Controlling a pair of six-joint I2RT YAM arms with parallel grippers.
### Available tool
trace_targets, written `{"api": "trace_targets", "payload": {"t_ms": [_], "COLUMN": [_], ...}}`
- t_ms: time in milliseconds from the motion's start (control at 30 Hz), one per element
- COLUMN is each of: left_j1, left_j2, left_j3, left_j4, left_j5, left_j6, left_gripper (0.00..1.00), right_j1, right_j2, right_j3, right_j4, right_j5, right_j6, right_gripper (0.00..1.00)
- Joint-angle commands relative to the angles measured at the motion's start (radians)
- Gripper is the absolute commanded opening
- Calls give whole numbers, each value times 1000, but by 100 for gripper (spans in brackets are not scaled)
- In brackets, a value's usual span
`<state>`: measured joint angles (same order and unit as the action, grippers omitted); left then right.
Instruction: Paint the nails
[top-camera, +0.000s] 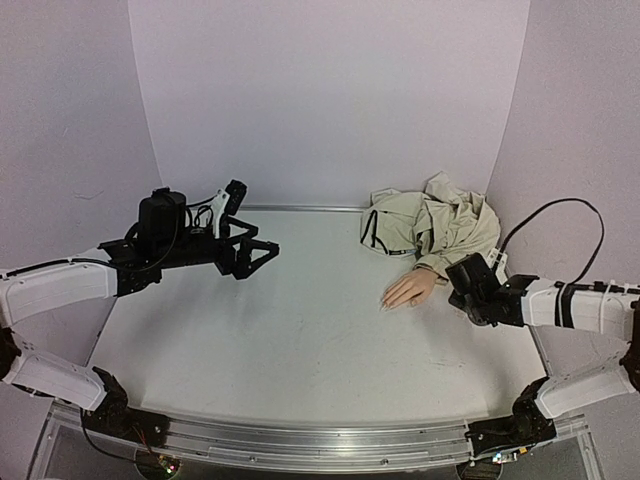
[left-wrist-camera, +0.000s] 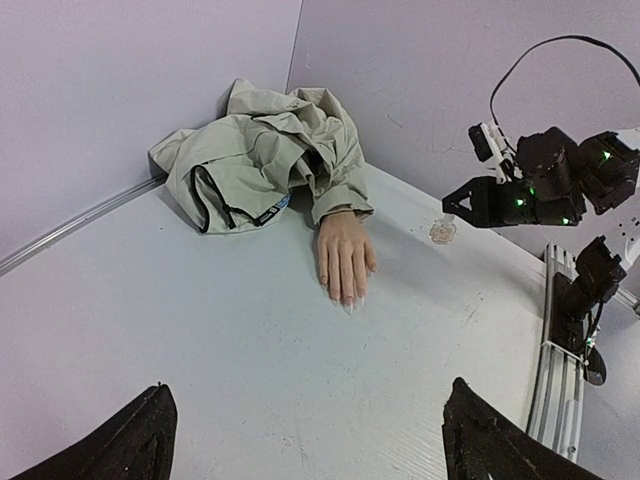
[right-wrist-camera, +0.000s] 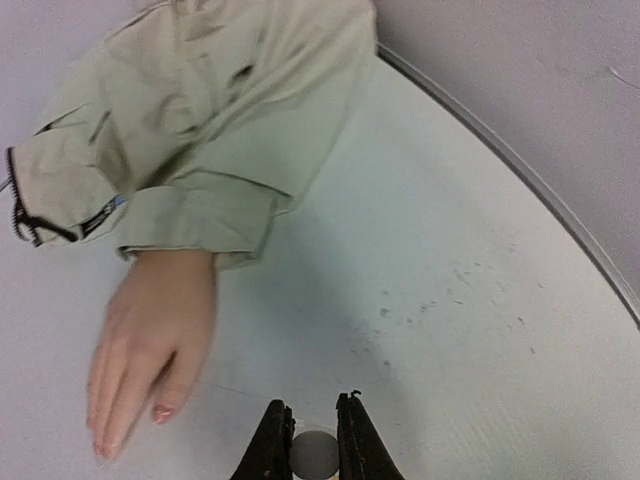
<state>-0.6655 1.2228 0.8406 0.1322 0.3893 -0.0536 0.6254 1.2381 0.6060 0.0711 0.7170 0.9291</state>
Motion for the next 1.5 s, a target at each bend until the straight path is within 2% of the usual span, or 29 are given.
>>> {"api": "trace_targets", "payload": {"t_ms": [0, 233, 600, 667, 767, 833, 933, 967, 1067, 1167, 1267, 1367, 1467], "left_j1": [1, 1, 1, 1, 1, 1, 1, 2, 9, 24, 36, 38, 38], "left_j2": [-14, -63, -107, -112, -123, -135, -148, -151, -154, -172, -216, -268, -336], "left_j3": [26, -4, -30, -31, -32, -31, -10, 4, 81, 147, 184, 206, 216], "left_j4": [45, 44, 41, 41, 39, 35, -11, -38, -169, -288, -330, -330, -326], "left_j5": [9, -1, -16, -24, -63, -115, -255, -303, -479, -630, -721, -765, -794], "left_j6": [-1, -6, -12, -14, -28, -42, -71, -75, -87, -81, -51, 3, 44], "left_gripper": [94, 94, 94, 94, 94, 95, 97, 97, 97, 97, 98, 98, 98], "right_j1": [-32, -44, -44, -44, -44, -44, -44, -44, -44, -44, -44, -44, -44], "right_j2": [-40, 25, 139, 130, 93, 48, -50, -86, -201, -312, -411, -493, -538], "right_j3": [-55, -75, -70, -74, -71, -65, -47, -35, 18, 72, 124, 174, 239], "right_j4": [-158, -221, -235, -237, -242, -248, -263, -266, -260, -100, 19, 78, 85], "right_j5": [145, 169, 156, 153, 150, 153, 176, 183, 187, 95, -21, -156, -199], "right_j6": [292, 472, 527, 523, 493, 452, 355, 314, 121, -298, -579, -746, -812], "right_gripper": [0, 0, 0, 10, 37, 51, 69, 78, 97, 98, 98, 98, 98]}}
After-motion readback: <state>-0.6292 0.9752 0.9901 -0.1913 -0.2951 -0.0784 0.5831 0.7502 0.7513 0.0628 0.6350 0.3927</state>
